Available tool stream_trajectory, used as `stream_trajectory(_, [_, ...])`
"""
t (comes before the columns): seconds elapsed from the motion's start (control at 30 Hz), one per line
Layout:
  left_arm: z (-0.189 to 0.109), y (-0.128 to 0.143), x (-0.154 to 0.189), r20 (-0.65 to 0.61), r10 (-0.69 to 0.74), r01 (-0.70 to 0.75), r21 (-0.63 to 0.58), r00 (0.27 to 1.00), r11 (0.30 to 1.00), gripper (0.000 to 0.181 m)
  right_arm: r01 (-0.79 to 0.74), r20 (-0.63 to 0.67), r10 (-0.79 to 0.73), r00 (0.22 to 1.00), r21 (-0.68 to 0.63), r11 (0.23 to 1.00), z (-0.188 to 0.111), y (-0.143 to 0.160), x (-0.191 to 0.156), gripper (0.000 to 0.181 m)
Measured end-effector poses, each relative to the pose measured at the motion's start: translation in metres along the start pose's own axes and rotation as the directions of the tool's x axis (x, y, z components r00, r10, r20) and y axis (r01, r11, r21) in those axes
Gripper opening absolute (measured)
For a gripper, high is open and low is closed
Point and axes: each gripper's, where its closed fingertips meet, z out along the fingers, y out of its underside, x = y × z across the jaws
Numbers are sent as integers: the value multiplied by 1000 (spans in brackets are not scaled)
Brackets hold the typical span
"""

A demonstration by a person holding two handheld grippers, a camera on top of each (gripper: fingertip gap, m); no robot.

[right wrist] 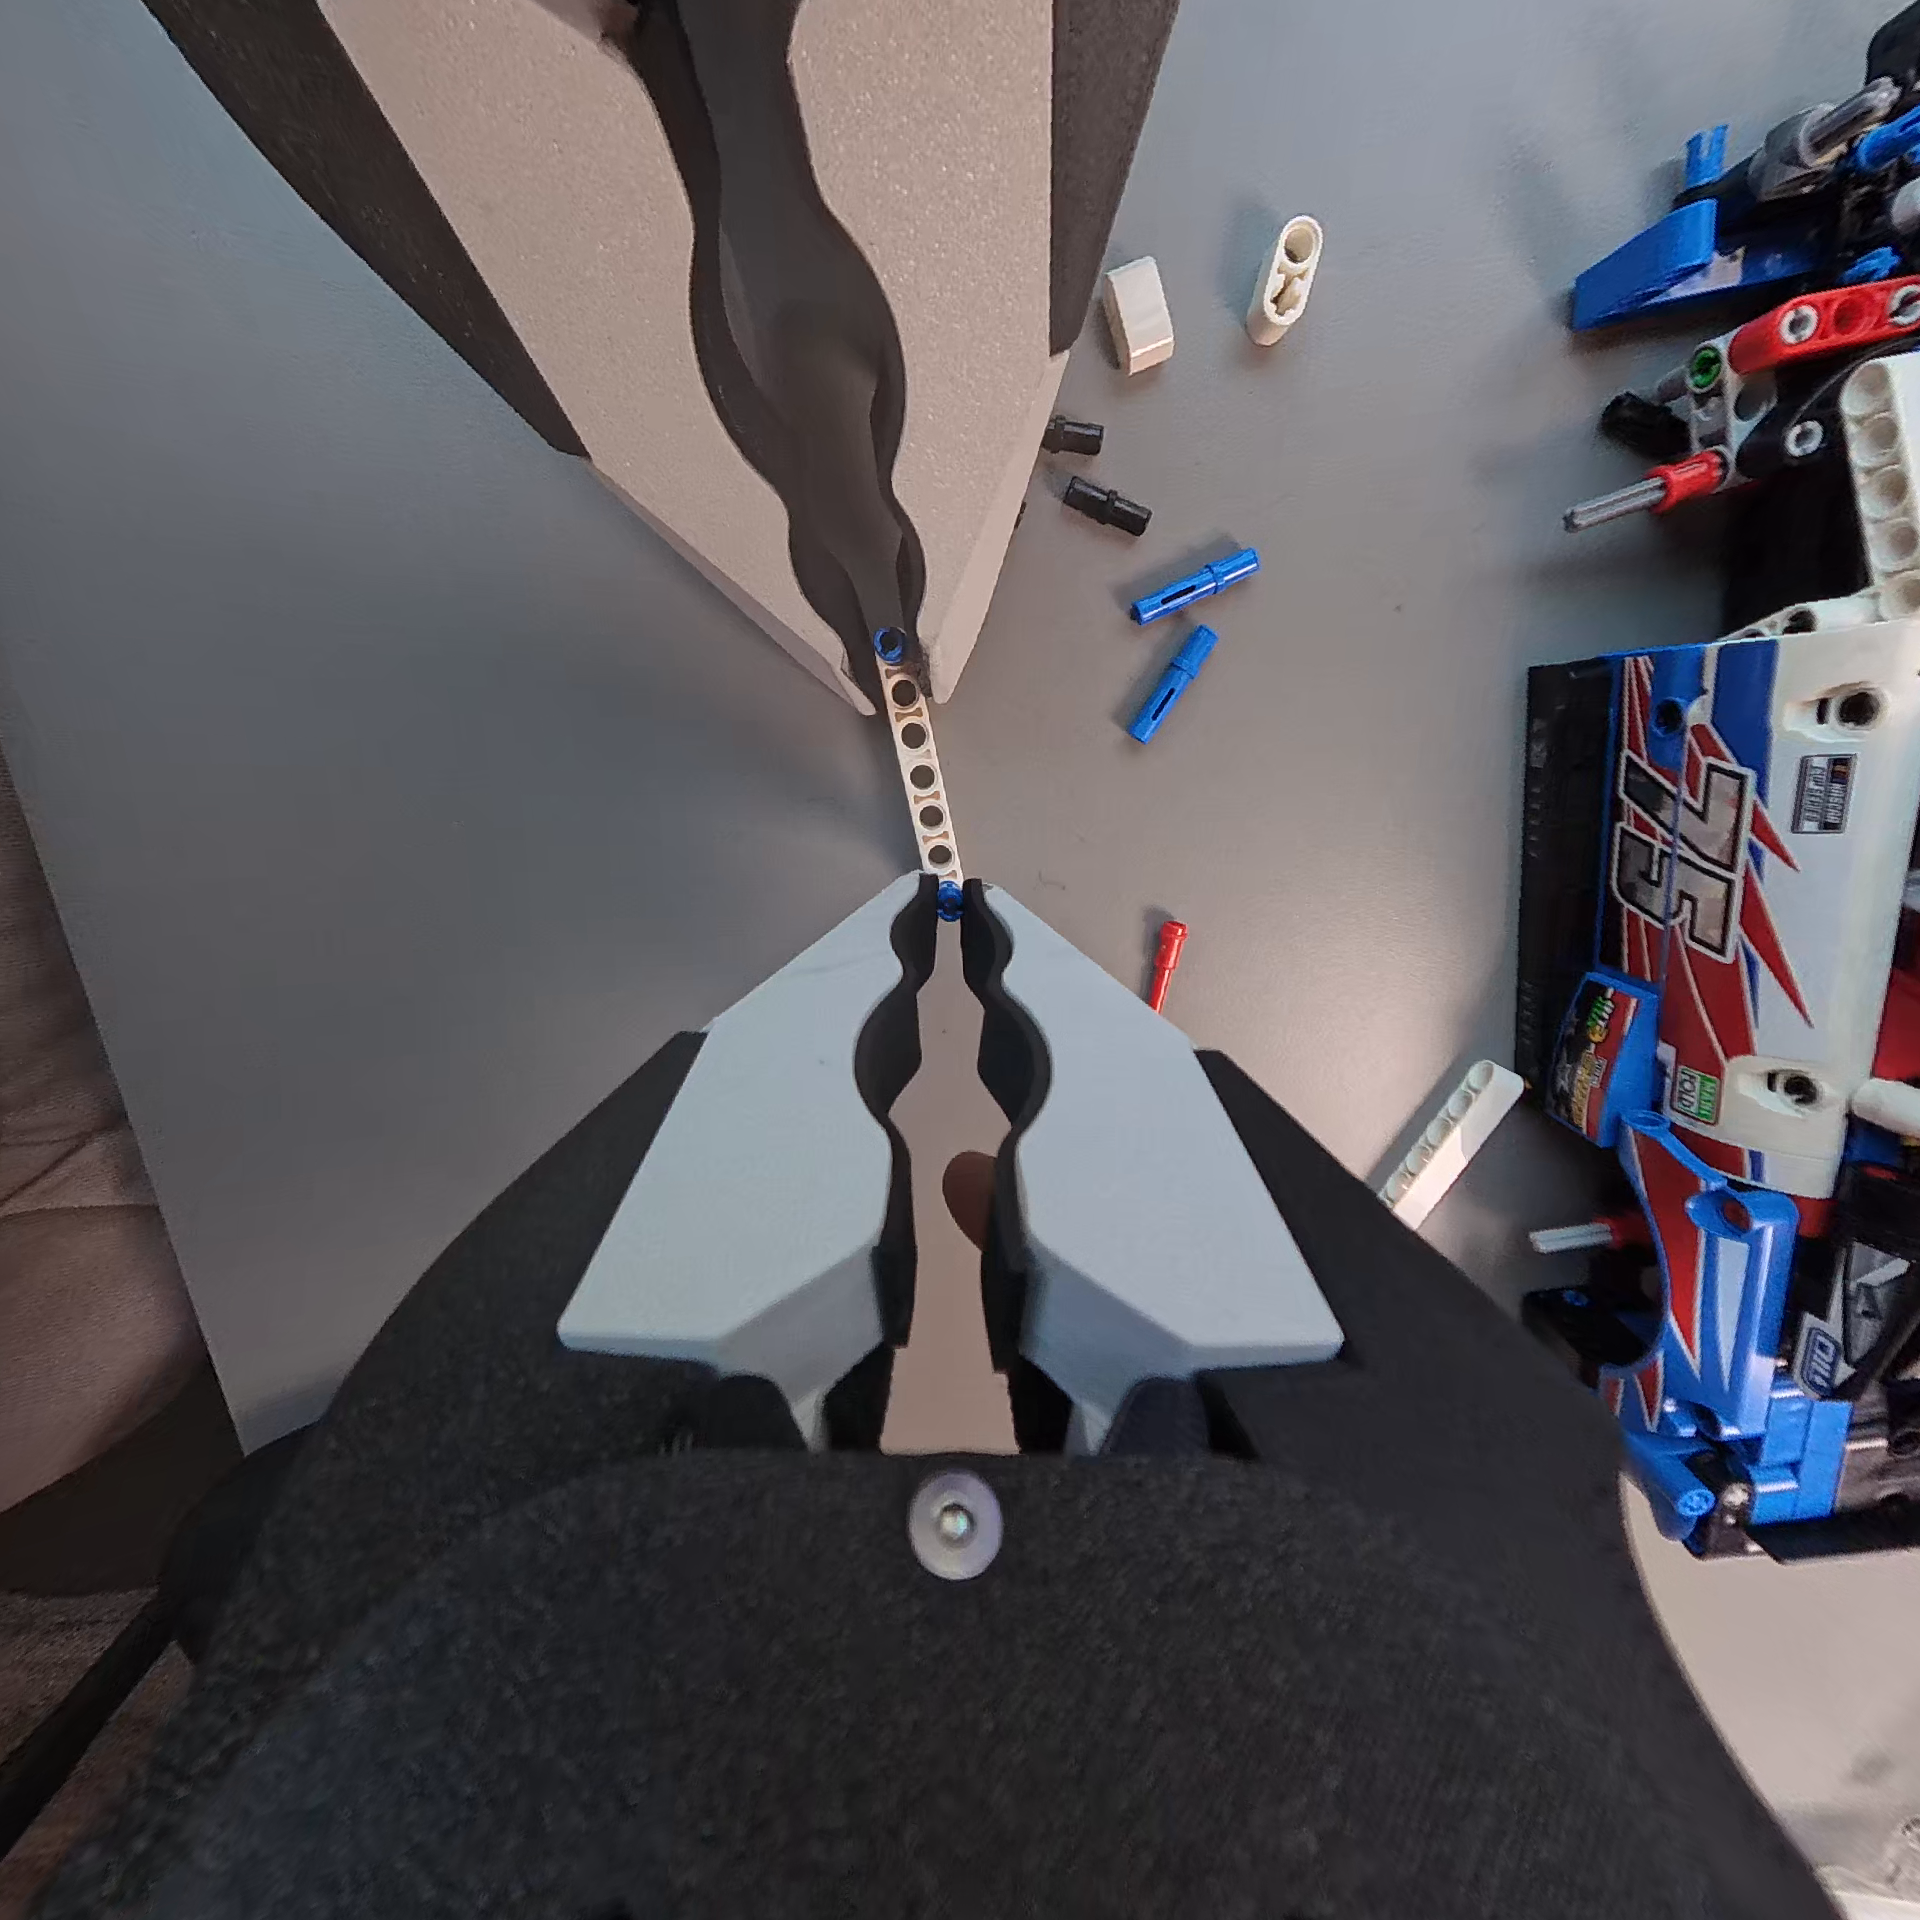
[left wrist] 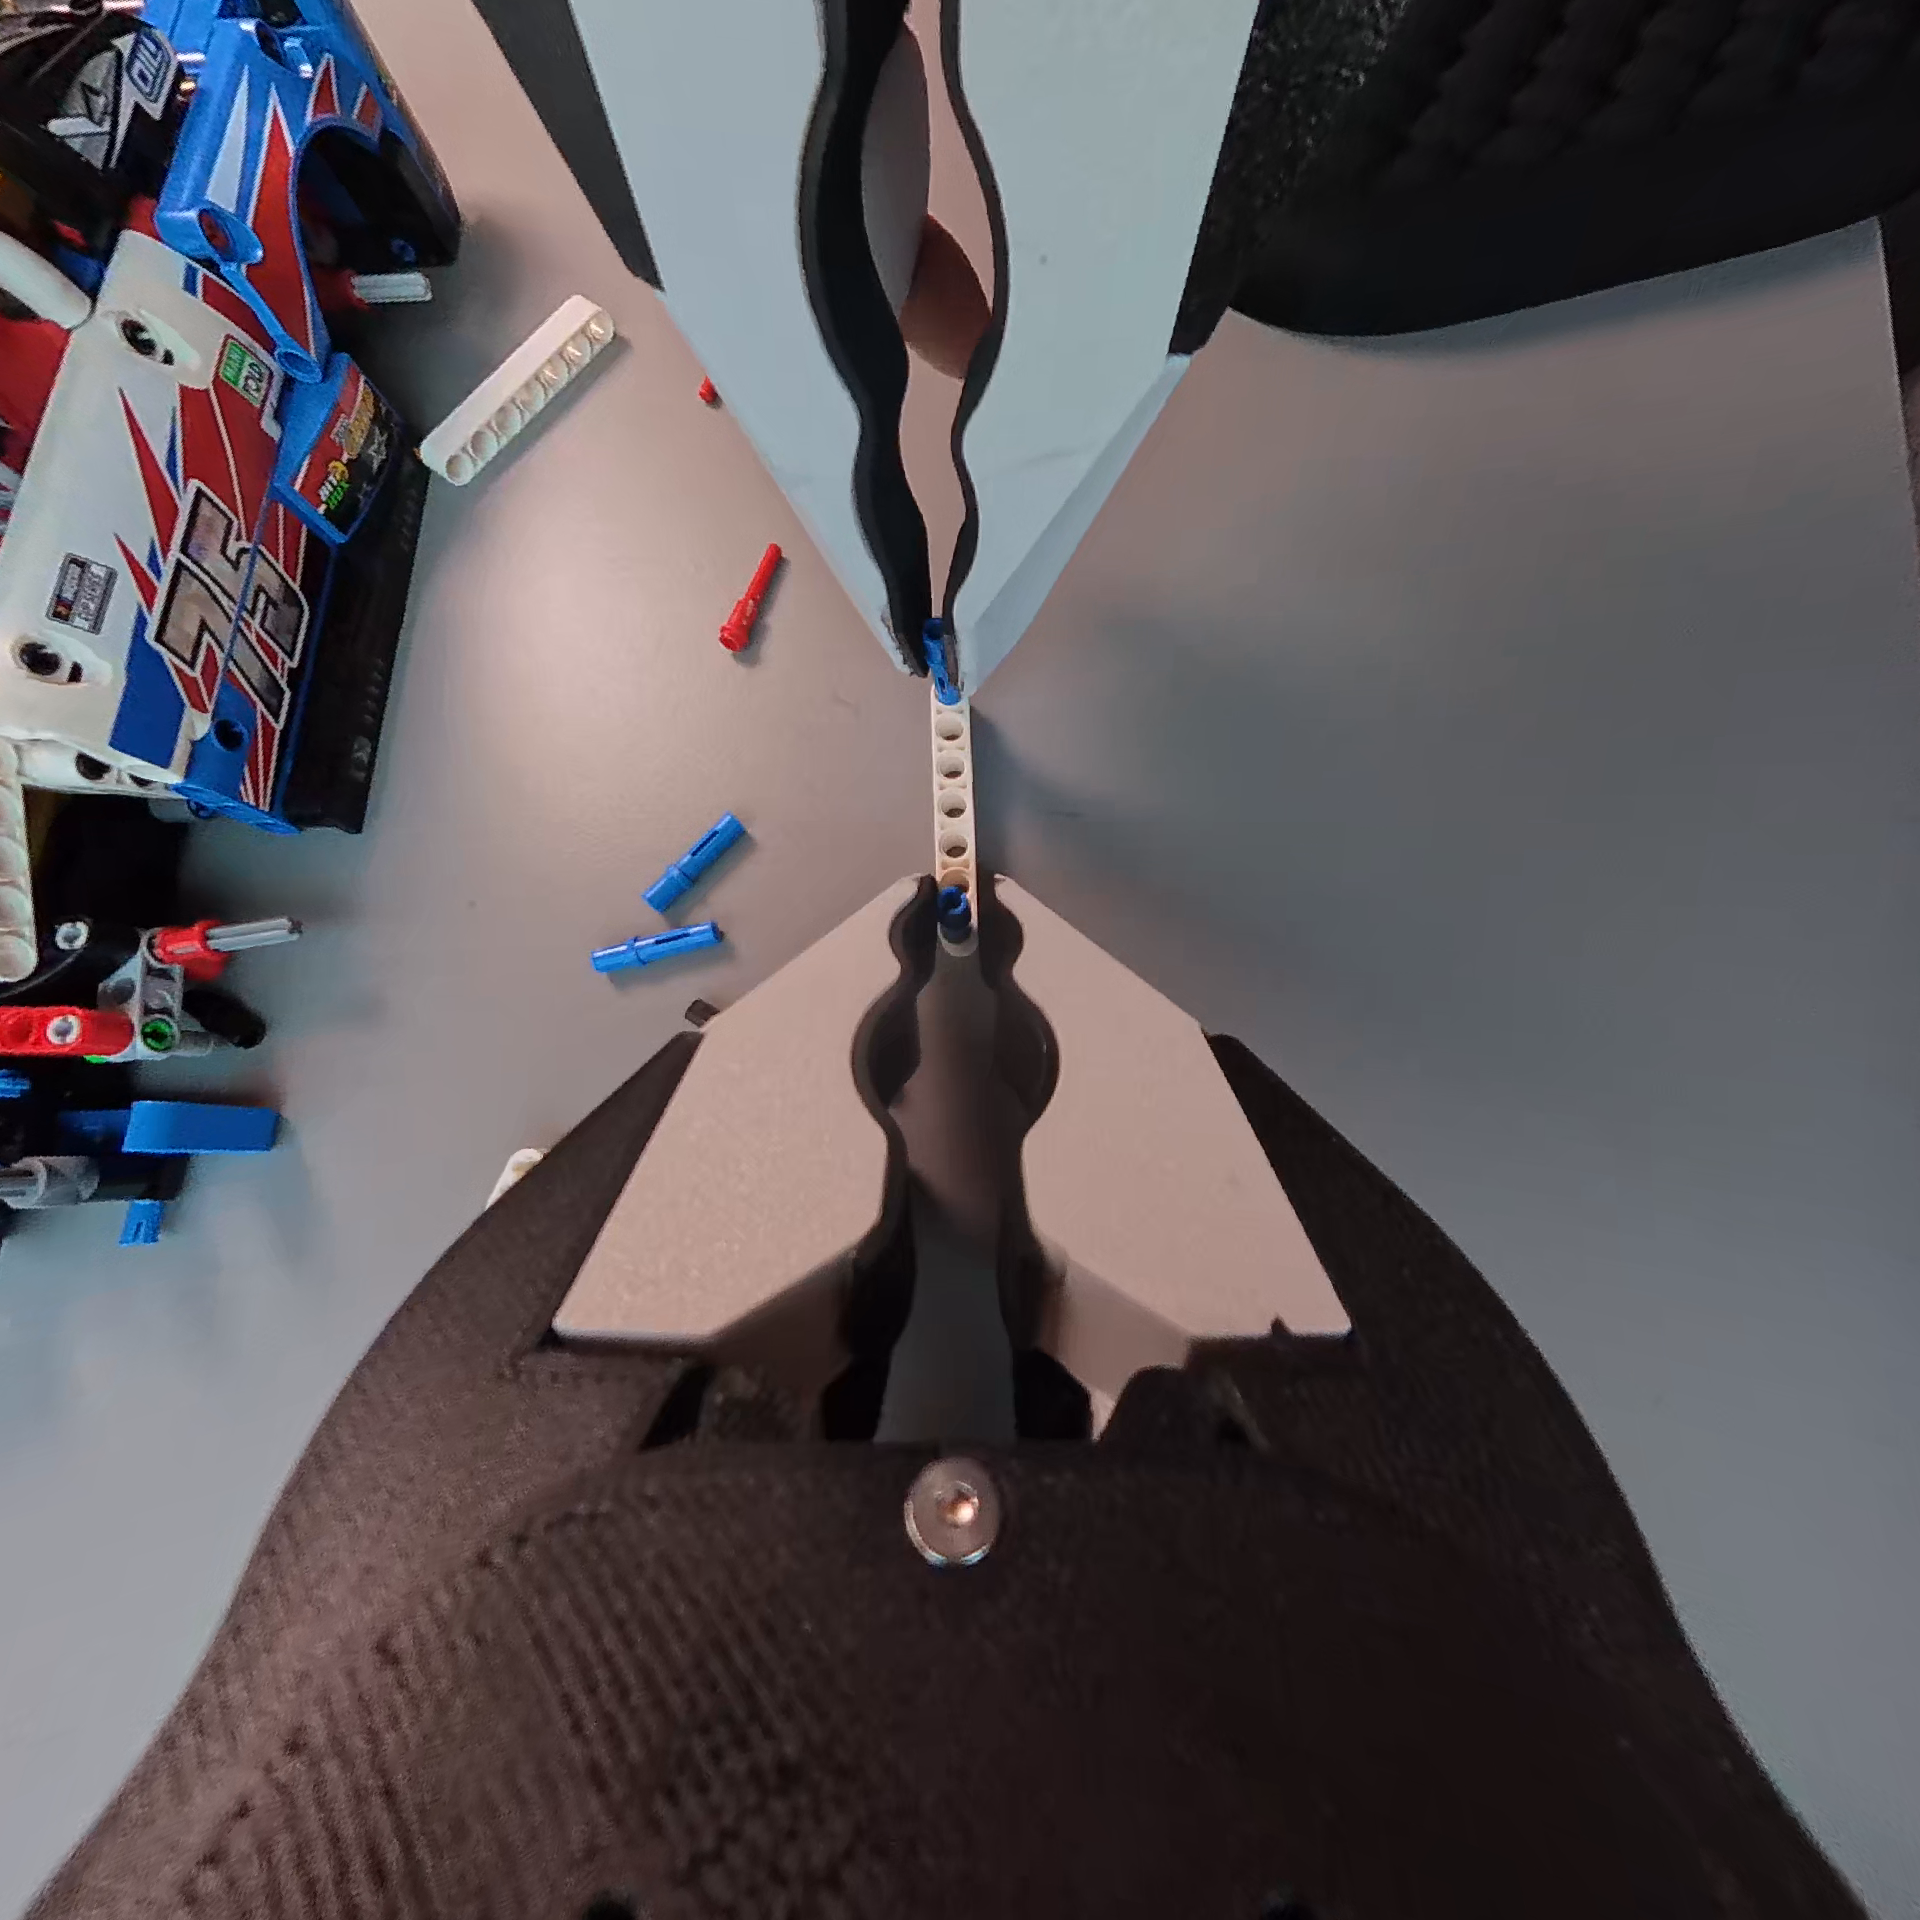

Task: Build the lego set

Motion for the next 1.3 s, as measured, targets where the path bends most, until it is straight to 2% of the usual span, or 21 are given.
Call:
stream_trajectory(0.67, [-1,1,0,-5,-31,31,-11,999,999,6,31,45,-30,999,-36,999,3,-2,-3,2])
stream_trajectory(1.0, [0,1,-1,2,-53,53,-12,999,999,6,-35,31,31,999,135,990,-1,2,-5,3])
stream_trajectory(1.17, [1,0,-3,29,-73,73,-19,997,997,6,-29,-43,37,998,176,984,-1,0,0,3])
stream_trajectory(1.3, [1,0,-3,30,-85,85,-17,996,996,6,-47,-36,55,998,193,980,-2,1,-2,3])
